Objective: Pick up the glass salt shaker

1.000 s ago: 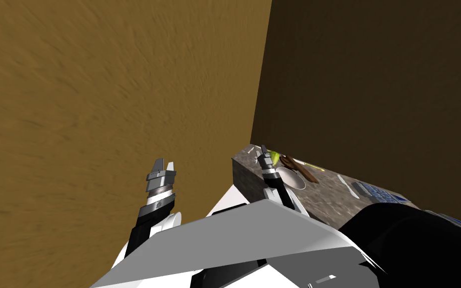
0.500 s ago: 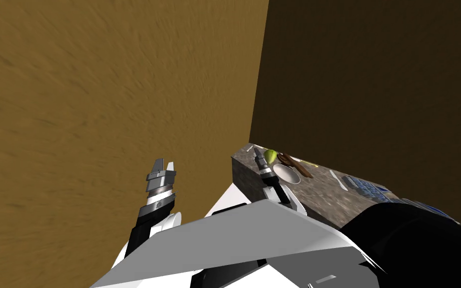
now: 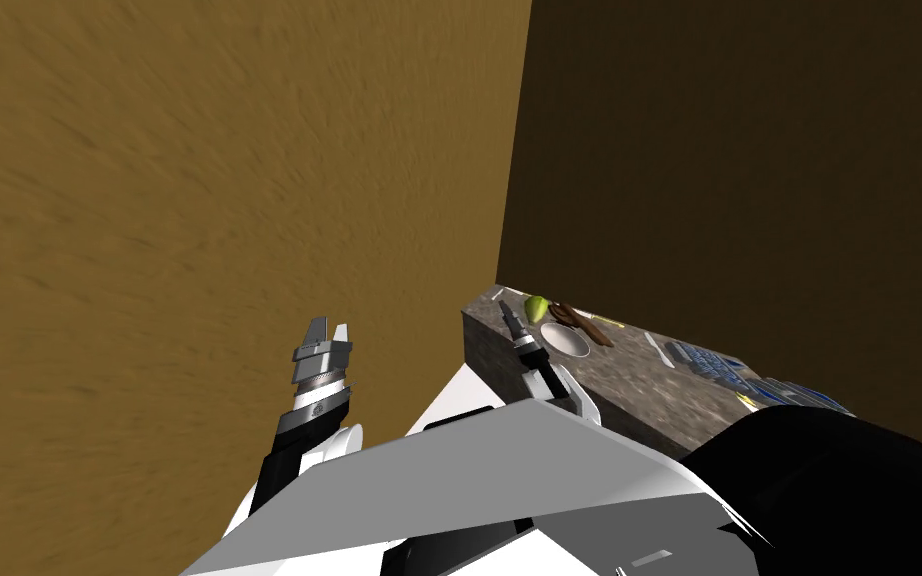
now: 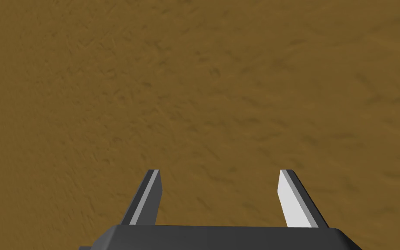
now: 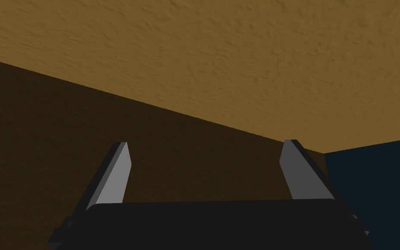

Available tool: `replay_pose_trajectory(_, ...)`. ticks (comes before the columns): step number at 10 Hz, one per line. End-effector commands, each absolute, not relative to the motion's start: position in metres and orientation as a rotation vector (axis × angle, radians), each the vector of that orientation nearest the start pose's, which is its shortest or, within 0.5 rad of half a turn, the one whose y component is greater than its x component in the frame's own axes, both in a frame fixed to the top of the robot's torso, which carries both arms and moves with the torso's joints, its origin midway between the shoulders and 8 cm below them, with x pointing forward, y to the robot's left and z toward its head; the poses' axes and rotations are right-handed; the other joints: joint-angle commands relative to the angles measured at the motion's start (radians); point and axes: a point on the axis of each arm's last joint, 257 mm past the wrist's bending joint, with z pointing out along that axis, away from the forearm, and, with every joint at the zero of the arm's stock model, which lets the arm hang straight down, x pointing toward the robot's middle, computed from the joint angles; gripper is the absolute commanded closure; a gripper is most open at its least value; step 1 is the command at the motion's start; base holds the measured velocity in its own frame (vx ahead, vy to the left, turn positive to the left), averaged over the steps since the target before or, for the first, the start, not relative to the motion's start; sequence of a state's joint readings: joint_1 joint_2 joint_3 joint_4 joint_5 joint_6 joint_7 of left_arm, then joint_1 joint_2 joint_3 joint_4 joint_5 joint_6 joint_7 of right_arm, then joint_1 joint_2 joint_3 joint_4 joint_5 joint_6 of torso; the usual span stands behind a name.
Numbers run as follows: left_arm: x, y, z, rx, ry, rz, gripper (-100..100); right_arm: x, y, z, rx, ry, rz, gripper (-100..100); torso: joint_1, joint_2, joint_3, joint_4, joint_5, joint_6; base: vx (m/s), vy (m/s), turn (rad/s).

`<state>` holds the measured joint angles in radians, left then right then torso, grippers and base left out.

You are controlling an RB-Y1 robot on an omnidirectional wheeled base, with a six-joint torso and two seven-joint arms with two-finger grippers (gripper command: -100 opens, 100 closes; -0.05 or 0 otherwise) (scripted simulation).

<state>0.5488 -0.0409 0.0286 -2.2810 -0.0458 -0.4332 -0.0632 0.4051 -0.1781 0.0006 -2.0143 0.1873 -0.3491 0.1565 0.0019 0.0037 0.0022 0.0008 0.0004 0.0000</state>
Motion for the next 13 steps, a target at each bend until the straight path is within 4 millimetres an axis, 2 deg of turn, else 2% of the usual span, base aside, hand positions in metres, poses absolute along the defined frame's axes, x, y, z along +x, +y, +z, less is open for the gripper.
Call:
replay_pose_trajectory(1,0.348,0.297,-0.004,-0.718,0.695,-1.141,0,0.427,-0.265,-0.12,0.515,1.173,0.888,-100,0.0,0.0,0.0,0.0,0.0,0.0,-0.074,0.043,-0.072)
replay_pose_trajectory(2,0.348,0.297,-0.004,-0.718,0.695,-1.141,0,0.427,-0.265,-0.122,0.506,1.18,0.87,-100,0.001,0.001,0.0,0.0,0.0,0.0,-0.059,0.031,-0.03)
replay_pose_trajectory(3,0.348,0.297,-0.004,-0.718,0.695,-1.141,0,0.435,-0.263,-0.134,0.478,1.219,0.83,-100,0.0,0.0,0.0,0.0,0.0,0.0,-0.06,0.024,-0.039)
replay_pose_trajectory(4,0.348,0.297,-0.004,-0.718,0.695,-1.141,0,0.435,-0.263,-0.134,0.471,1.221,0.82,-100,0.0,0.0,0.0,0.0,0.0,0.0,-0.045,0.02,-0.019)
replay_pose_trajectory(5,0.348,0.297,-0.004,-0.718,0.695,-1.141,0,0.442,-0.261,-0.147,0.439,1.26,0.775,-100,0.0,-0.001,0.0,0.0,0.0,0.0,-0.053,0.019,-0.043)
replay_pose_trajectory(6,0.348,0.297,-0.004,-0.718,0.695,-1.141,0,0.442,-0.261,-0.147,0.434,1.261,0.769,-100,0.0,0.0,0.0,0.0,0.0,0.0,-0.05,0.019,-0.029)
replay_pose_trajectory(7,0.348,0.297,-0.004,-0.718,0.695,-1.141,0,0.45,-0.26,-0.16,0.4,1.299,0.723,-100,-0.001,-0.001,0.0,0.0,0.0,0.0,-0.055,0.025,-0.048)
replay_pose_trajectory(8,0.348,0.297,-0.004,-0.718,0.695,-1.141,0,0.45,-0.26,-0.16,0.395,1.3,0.717,-100,0.0,-0.001,0.0,0.0,0.0,0.0,-0.044,0.024,-0.023)
replay_pose_trajectory(9,0.348,0.297,-0.004,-0.718,0.695,-1.141,0,0.457,-0.258,-0.172,0.361,1.338,0.672,-100,0.0,-0.001,0.0,0.0,0.0,0.0,-0.048,0.018,-0.051)
replay_pose_trajectory(10,0.348,0.297,-0.004,-0.718,0.695,-1.141,0,0.457,-0.258,-0.172,0.355,1.338,0.665,-100,0.0,-0.001,0.0,0.0,0.0,0.0,-0.044,0.017,-0.022)
replay_pose_trajectory(11,0.348,0.297,-0.004,-0.718,0.695,-1.141,0,0.465,-0.256,-0.185,0.319,1.375,0.619,-100,-0.001,-0.001,-0.001,0.0,0.0,0.0,-0.058,0.026,-0.048)
replay_pose_trajectory(12,0.348,0.297,-0.004,-0.718,0.695,-1.141,0,0.465,-0.256,-0.185,0.314,1.375,0.613,-100,0.0,-0.001,0.0,0.0,0.0,0.0,-0.047,0.027,-0.023)
replay_pose_trajectory(13,0.348,0.297,-0.004,-0.718,0.695,-1.141,0,0.472,-0.255,-0.198,0.277,1.41,0.567,-100,0.0,-0.001,0.0,0.0,0.0,0.0,-0.051,0.029,-0.042)
